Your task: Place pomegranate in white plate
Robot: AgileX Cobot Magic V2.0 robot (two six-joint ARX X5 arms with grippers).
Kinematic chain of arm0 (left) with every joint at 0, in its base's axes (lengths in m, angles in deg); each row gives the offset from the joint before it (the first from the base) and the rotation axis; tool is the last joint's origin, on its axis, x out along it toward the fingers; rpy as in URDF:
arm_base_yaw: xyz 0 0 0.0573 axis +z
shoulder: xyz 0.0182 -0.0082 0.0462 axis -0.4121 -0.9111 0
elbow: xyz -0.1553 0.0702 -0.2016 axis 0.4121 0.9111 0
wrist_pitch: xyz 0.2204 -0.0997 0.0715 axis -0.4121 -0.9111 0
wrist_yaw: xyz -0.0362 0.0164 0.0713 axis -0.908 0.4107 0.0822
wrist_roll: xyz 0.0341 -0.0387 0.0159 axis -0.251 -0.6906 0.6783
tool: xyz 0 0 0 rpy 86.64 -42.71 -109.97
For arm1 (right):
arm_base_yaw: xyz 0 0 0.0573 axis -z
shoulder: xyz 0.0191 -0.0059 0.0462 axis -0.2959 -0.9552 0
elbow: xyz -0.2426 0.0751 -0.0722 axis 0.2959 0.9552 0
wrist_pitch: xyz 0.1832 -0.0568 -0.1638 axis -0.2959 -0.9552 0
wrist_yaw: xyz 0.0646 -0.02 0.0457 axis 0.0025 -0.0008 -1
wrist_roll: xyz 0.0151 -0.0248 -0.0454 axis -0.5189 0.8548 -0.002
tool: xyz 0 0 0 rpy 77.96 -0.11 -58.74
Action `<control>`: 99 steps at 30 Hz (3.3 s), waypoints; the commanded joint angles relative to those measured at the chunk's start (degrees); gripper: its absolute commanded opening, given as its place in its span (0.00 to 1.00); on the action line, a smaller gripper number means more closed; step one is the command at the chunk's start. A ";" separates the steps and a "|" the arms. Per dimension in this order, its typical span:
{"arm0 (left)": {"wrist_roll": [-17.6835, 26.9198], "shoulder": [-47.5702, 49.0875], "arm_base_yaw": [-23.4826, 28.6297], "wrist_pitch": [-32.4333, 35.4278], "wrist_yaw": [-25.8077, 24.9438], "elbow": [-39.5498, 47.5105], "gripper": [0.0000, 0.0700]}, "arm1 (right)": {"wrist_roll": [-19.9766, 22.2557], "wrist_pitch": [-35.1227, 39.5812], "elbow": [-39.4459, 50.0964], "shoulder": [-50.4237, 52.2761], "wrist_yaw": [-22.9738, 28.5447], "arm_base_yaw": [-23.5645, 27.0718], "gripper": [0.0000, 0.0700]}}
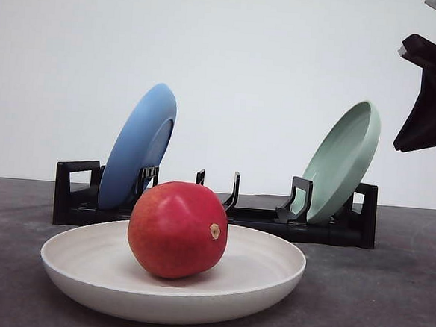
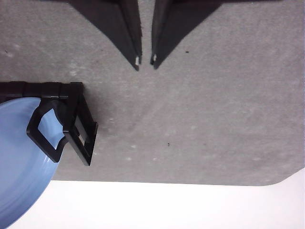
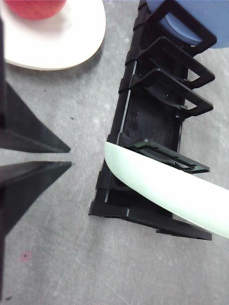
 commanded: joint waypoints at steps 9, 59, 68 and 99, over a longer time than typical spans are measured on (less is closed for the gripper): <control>-0.04 0.00 0.04 -0.02 0.15 0.68 0.02 | 11.41 -1.26 0.58 4.21 1.63 0.06 0.04; -0.04 0.00 0.04 0.00 0.15 0.68 0.02 | 10.04 3.13 31.98 55.84 8.66 14.58 0.04; -0.04 0.00 0.04 0.00 0.15 0.68 0.02 | 10.05 3.13 31.98 55.84 8.66 14.58 0.04; -0.04 0.00 0.04 0.00 0.15 0.68 0.03 | 10.05 3.14 31.98 55.84 8.66 14.58 0.04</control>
